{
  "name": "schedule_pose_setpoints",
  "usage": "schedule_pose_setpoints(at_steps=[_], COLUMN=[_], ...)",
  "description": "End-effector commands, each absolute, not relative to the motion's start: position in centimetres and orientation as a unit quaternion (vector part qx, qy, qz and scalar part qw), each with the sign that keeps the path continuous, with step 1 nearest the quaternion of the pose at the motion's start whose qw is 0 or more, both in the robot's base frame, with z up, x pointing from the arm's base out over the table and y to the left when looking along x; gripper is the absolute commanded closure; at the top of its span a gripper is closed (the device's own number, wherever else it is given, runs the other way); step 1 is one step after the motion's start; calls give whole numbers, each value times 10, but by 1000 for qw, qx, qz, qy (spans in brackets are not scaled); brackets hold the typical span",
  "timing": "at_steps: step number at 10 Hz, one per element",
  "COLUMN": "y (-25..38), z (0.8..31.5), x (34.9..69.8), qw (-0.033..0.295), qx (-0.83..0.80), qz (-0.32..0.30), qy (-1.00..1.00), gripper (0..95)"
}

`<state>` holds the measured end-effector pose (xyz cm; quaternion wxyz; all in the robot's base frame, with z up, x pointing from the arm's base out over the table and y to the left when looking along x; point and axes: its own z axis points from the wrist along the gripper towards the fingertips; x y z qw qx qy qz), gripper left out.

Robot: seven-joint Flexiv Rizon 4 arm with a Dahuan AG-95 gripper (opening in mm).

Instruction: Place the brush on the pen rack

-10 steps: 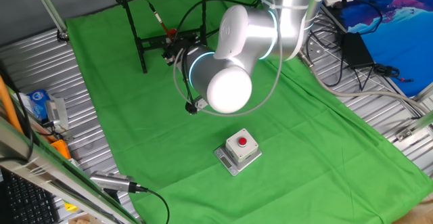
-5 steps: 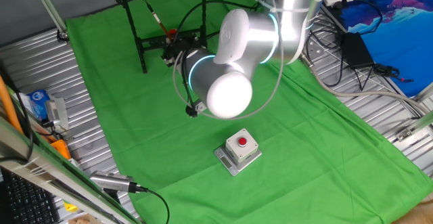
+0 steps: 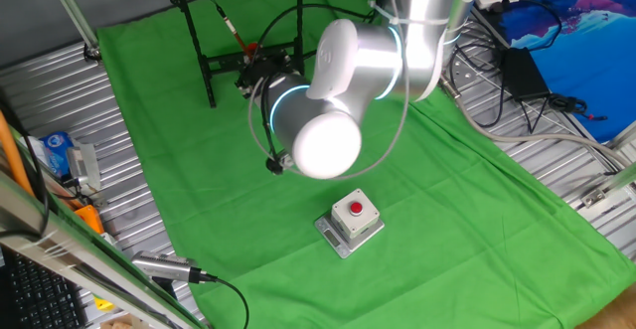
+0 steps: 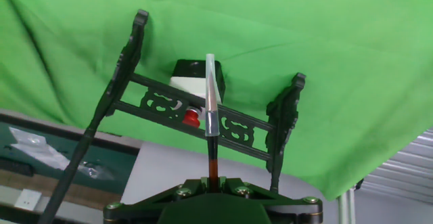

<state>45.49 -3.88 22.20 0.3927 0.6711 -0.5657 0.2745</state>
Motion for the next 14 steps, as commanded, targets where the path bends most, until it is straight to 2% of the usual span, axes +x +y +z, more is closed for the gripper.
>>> schedule_pose_setpoints(at_steps=[1, 4, 9, 14], y=[-38, -38, -40, -47], z=[222, 222, 219, 218], x=[455, 455, 453, 447], qw=[395, 396, 421, 428], qx=[666, 664, 663, 664], qz=[277, 279, 294, 304], qy=[-569, -569, -545, -533], gripper=[950, 950, 950, 950])
